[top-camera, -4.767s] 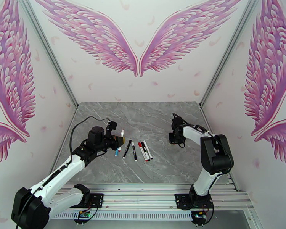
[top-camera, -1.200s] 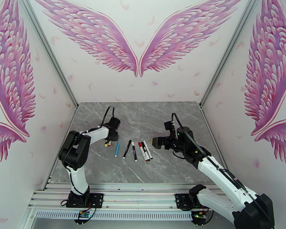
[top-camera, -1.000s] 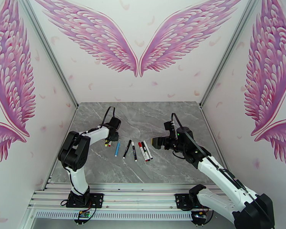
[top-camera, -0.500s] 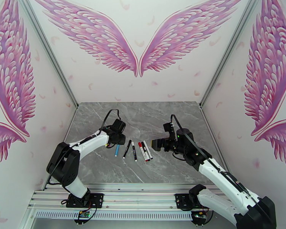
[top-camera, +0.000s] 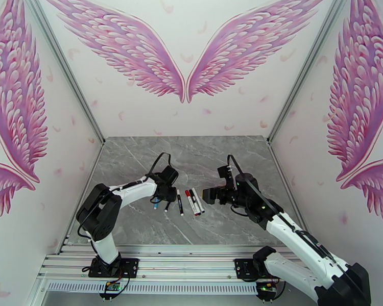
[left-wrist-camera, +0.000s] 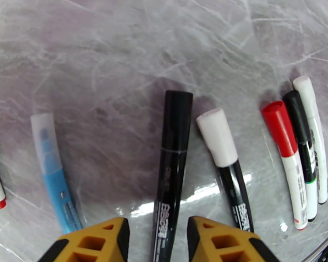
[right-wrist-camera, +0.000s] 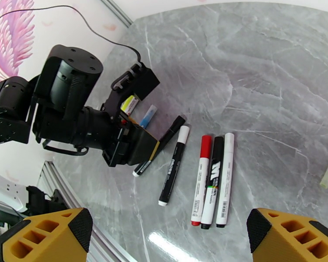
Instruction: Open the pen caps
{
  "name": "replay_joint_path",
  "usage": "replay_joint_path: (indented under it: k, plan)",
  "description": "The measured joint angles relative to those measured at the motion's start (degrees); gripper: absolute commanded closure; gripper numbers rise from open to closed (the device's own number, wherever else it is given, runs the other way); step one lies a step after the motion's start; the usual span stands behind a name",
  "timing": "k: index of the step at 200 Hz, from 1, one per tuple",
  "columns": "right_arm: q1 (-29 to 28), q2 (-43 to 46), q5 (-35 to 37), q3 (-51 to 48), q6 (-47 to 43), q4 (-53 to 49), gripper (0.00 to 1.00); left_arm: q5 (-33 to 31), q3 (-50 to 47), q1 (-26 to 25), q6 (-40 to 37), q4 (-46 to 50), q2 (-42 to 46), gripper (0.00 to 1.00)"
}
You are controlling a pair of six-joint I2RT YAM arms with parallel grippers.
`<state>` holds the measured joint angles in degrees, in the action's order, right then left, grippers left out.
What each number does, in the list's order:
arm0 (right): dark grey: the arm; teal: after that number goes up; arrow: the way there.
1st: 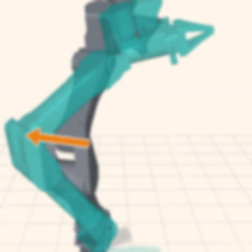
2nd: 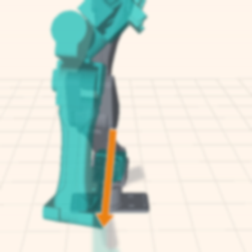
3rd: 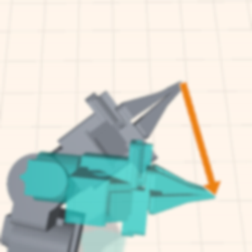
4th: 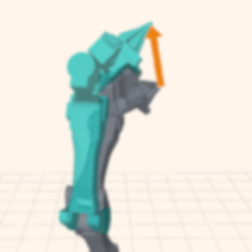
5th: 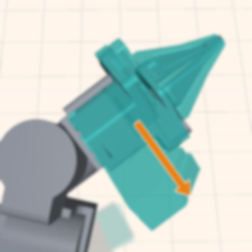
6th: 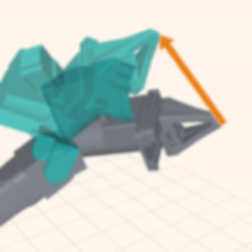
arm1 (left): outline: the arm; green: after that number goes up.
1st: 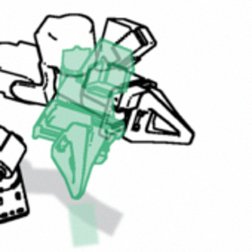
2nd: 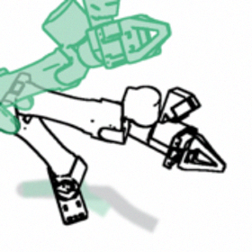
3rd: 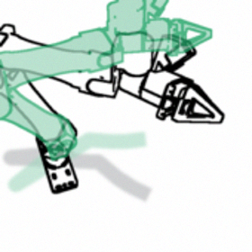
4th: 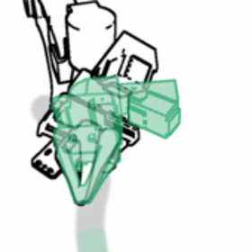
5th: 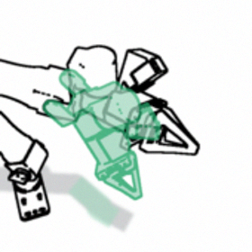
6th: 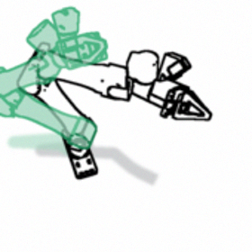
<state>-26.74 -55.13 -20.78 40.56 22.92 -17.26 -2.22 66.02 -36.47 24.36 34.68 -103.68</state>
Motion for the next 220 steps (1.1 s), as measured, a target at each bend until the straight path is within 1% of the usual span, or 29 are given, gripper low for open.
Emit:
replay_joint_path:
  k: [52,104,140,189,204,220]
  plan:
    - [-0.1,0.2,0.8,-0.1,0.0,-0.1,0.0,0.1,2.4,-0.3,-0.4,0.0,-3.2,0.6]
    - [-0.1,0.2,0.9,-0.1,0.0,-0.1,0.0,-0.2,3.1,-0.4,-0.9,0.4,-4.7,0.69]
    - [-0.1,0.2,1.1,-0.1,0.0,-0.1,0.0,-1.2,3.4,-1.1,-1.2,0.9,-5.5,0.7]
    - [-0.1,0.2,1.1,-0.1,0.0,-0.1,0.0,-3.9,4.7,-2.2,-1.4,2.4,-6.3,0.83]
    - [-0.1,0.2,1.1,-0.1,0.0,-0.1,0.0,-4.1,5.0,-2.3,-1.1,2.9,-6.3,0.86]
    - [-0.1,0.2,1.1,-0.1,0.0,-0.1,0.0,-4.2,5.0,-2.2,-0.8,3.6,-5.7,0.86]
